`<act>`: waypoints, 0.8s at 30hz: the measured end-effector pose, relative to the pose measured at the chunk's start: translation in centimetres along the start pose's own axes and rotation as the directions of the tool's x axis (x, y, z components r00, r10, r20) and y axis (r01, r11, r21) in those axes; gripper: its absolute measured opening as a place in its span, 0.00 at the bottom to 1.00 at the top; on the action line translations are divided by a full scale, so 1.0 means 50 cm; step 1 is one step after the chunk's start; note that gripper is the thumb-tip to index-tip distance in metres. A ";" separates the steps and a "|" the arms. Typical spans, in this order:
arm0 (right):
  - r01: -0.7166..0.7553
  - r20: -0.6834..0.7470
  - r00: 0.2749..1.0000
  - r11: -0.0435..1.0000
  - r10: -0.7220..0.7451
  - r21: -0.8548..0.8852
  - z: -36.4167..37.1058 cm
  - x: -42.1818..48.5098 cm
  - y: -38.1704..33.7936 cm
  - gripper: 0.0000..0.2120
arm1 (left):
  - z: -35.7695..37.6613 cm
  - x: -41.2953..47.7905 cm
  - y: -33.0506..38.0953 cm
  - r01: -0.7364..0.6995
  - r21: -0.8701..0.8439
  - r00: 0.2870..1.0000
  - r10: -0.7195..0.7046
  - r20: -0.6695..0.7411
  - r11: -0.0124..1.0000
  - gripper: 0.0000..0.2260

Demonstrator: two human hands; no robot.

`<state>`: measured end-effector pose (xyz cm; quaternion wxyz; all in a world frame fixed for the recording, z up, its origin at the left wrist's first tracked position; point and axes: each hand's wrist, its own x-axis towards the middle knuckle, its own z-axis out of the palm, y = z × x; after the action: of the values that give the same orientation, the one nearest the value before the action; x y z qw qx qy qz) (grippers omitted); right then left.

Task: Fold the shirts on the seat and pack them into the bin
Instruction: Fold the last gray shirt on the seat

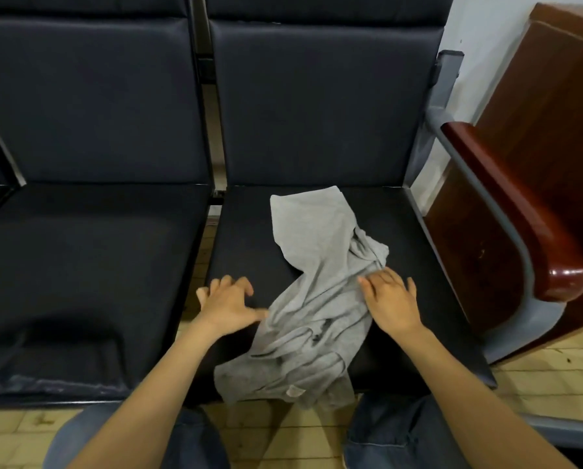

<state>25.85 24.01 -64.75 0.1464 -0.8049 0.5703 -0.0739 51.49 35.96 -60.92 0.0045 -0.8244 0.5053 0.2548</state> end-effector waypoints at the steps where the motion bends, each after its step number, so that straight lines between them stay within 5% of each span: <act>1: 0.006 0.001 1.000 1.000 -0.006 0.004 0.002 -0.003 0.000 0.20 | 0.003 0.006 0.009 -0.023 -0.058 0.992 0.016 -0.123 0.998 0.18; 3: 0.011 -0.006 1.000 1.000 -0.011 0.018 0.005 -0.006 -0.001 0.18 | 0.014 0.023 0.031 -0.052 -0.181 0.970 0.006 -0.244 0.982 0.14; 7: 0.024 -0.038 0.999 0.999 -0.023 0.027 0.004 -0.006 -0.014 0.18 | 0.045 0.057 0.078 -0.029 -0.237 0.981 -0.018 -0.192 0.971 0.15; 12: 0.182 0.055 0.981 0.981 -0.186 0.061 0.002 -0.003 -0.025 0.20 | 0.064 0.077 0.106 0.043 -0.179 0.978 -0.077 -0.191 0.983 0.13; 18: 0.123 0.185 0.975 0.992 -0.124 0.014 0.004 0.003 -0.013 0.23 | 0.047 0.064 0.048 0.117 -0.049 0.925 -0.127 -0.358 0.992 0.13; 21: 0.118 0.172 0.979 0.993 -0.112 -0.025 0.000 0.000 -0.006 0.24 | 0.028 0.048 -0.007 0.255 0.045 0.946 -0.240 -0.219 0.966 0.16; 24: 0.124 0.132 0.984 0.992 -0.123 -0.002 -0.004 -0.004 -0.010 0.22 | 0.025 0.034 -0.010 0.087 -0.218 0.958 -0.141 -0.248 0.972 0.14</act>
<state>26.17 24.33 -64.37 0.1748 -0.8425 0.5088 -0.0265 52.00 35.11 -62.89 -0.1323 -0.8747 0.4240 0.1937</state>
